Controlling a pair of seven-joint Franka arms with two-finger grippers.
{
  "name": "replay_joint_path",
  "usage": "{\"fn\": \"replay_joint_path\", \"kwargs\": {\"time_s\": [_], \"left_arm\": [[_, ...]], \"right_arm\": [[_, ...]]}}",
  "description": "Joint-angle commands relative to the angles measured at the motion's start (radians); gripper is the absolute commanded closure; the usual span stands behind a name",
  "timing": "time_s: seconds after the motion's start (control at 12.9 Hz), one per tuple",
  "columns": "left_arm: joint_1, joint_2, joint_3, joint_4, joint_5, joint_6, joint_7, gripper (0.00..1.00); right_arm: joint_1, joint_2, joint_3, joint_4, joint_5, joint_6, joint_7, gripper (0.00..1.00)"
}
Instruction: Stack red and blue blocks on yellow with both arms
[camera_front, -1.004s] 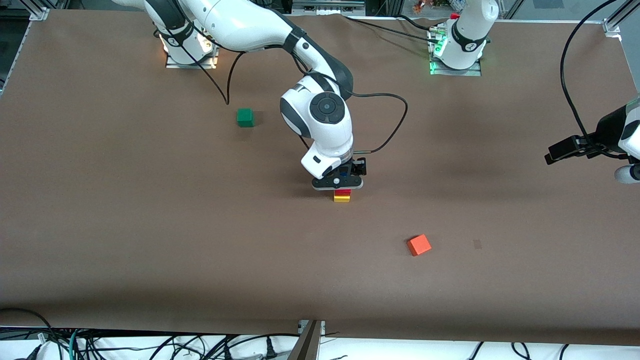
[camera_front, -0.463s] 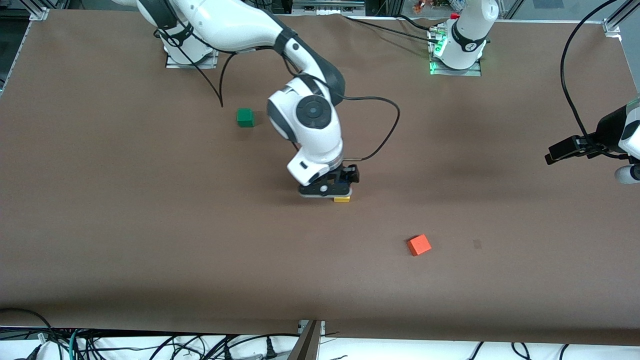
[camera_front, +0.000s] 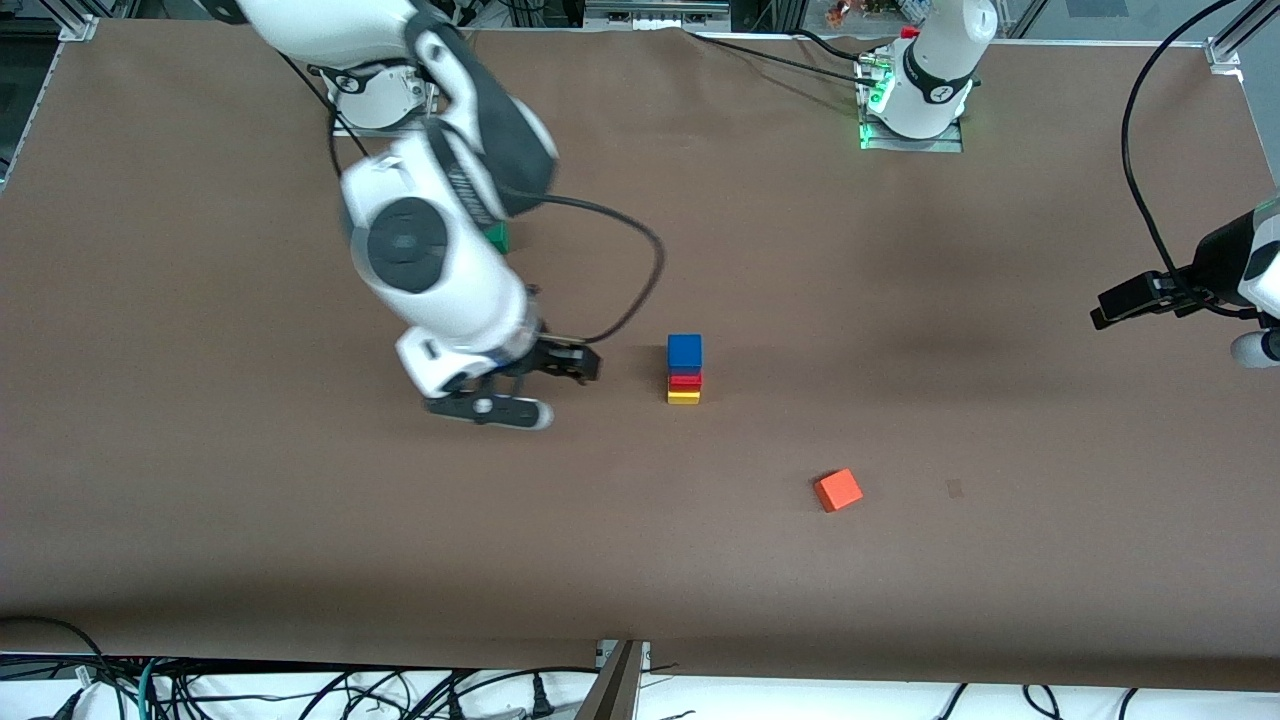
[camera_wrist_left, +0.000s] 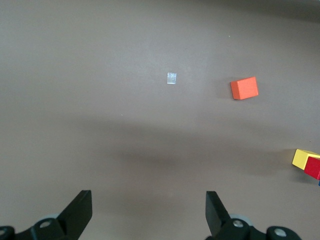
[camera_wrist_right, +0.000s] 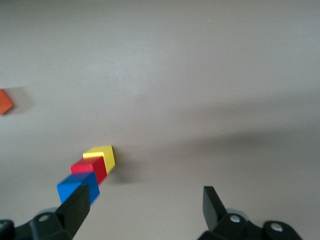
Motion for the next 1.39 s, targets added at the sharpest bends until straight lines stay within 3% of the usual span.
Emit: {"fn": "replay_joint_path", "kwargs": {"time_s": [0.0, 0.23, 0.54, 0.69, 0.85, 1.31], "left_arm": [[0.017, 0.016, -0.001, 0.029, 0.02, -0.005, 0.001, 0.0], [0.017, 0.016, -0.001, 0.029, 0.022, -0.005, 0.001, 0.0], [0.017, 0.016, -0.001, 0.029, 0.042, -0.005, -0.001, 0.0], [0.017, 0.016, -0.003, 0.029, 0.043, -0.005, -0.001, 0.0], [0.019, 0.016, -0.003, 0.029, 0.043, -0.005, 0.001, 0.0], [0.019, 0.014, -0.003, 0.03, 0.043, -0.005, 0.001, 0.0]], "right_arm": [[-0.044, -0.238, -0.009, -0.312, 0.033, 0.009, -0.12, 0.0], [-0.044, -0.458, -0.108, -0.53, 0.032, -0.03, -0.275, 0.0], [-0.045, -0.616, -0.193, -0.642, -0.011, -0.127, -0.386, 0.0], [-0.085, -0.691, -0.184, -0.708, -0.101, -0.133, -0.454, 0.0], [-0.235, -0.715, -0.074, -0.728, -0.129, -0.133, -0.555, 0.0], [-0.252, -0.703, -0.063, -0.701, -0.215, -0.104, -0.577, 0.0]]}}
